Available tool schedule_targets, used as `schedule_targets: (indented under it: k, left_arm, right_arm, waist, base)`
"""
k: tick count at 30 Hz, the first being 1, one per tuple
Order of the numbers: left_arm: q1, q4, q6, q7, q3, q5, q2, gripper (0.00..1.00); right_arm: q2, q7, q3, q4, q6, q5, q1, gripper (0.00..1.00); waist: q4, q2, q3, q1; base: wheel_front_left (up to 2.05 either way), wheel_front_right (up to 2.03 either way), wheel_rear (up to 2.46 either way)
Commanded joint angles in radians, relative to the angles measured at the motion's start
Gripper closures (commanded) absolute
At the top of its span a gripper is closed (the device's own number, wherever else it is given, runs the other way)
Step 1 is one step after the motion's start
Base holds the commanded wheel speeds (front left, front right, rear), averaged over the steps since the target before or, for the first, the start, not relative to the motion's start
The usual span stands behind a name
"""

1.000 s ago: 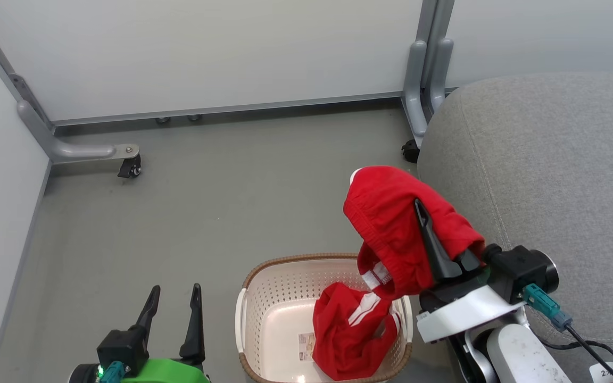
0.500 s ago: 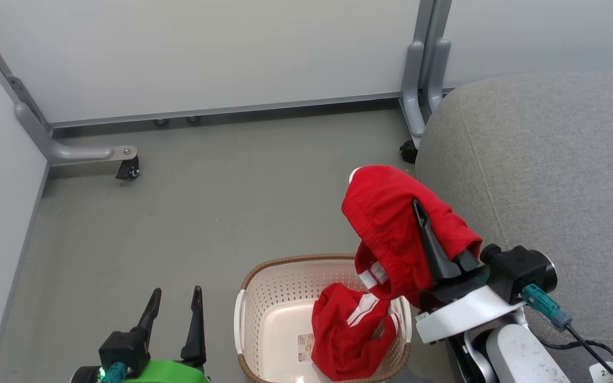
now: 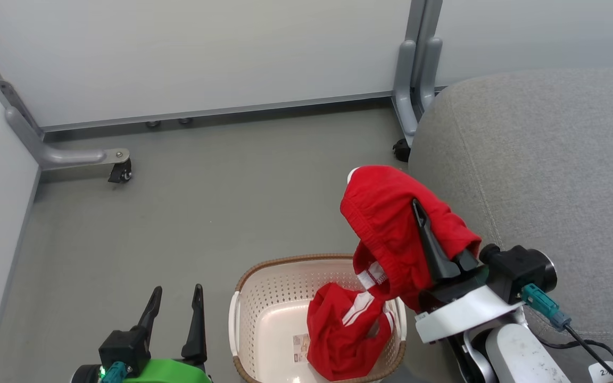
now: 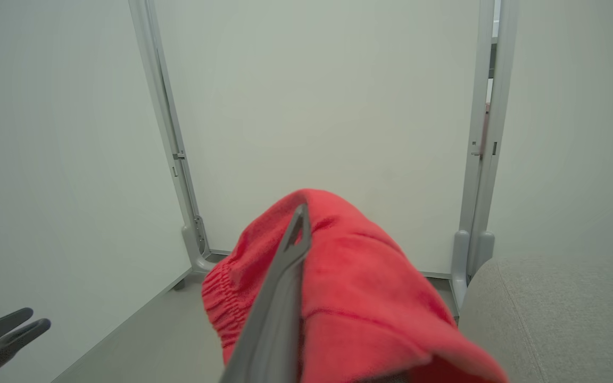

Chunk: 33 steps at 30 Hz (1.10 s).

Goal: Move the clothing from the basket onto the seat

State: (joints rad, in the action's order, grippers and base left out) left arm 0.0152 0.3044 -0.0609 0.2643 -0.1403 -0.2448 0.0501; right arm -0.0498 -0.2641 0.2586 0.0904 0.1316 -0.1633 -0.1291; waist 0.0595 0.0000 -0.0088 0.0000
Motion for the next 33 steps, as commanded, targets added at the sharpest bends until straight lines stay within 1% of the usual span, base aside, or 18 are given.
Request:
schedule_targets:
  k: [1,8,11,15,27,33]
  left_arm:
    - [0.008,-0.003,0.009,0.000,-0.002,-0.007,0.001,0.00]
    - [0.000,-0.010,0.010,0.000,-0.015,-0.014,0.001,0.00]
    - [-0.009,-0.014,0.016,0.000,-0.008,-0.003,0.001,0.00]
    - [-0.023,-0.014,0.012,0.000,-0.007,-0.003,0.001,0.00]
    - [-0.049,-0.016,0.008,0.000,-0.038,-0.016,0.002,0.00]
    - [-0.051,-0.010,0.014,0.000,-0.052,-0.011,0.002,0.00]
  right_arm:
    - [-0.002,-0.001,-0.004,-0.005,-0.002,0.007,-0.010,1.00]
    - [-0.002,-0.001,-0.012,-0.011,-0.002,0.019,-0.023,1.00]
    - [-0.002,-0.001,-0.014,-0.012,-0.002,0.026,-0.026,1.00]
    - [-0.002,-0.001,-0.026,-0.013,-0.002,0.038,-0.031,1.00]
    - [-0.022,-0.001,-0.081,-0.029,-0.002,0.048,-0.021,1.00]
    - [-0.018,-0.001,-0.102,-0.036,-0.002,0.043,-0.023,1.00]
  waist:
    - [-0.017,0.0000,0.003,0.0000]
    - [-0.096,0.0000,0.014,0.0000]
    - [-0.147,0.0000,0.021,0.0000]
    - [-0.211,0.0000,0.027,0.0000]
    - [-0.406,0.0000,0.053,0.0000]
    - [-0.497,0.0000,0.066,0.0000]
  base:
    - [0.00,0.00,0.00]
    - [0.00,0.00,0.00]
    - [0.00,0.00,0.00]
    - [0.00,0.00,0.00]
    - [0.00,0.00,0.00]
    - [0.00,0.00,0.00]
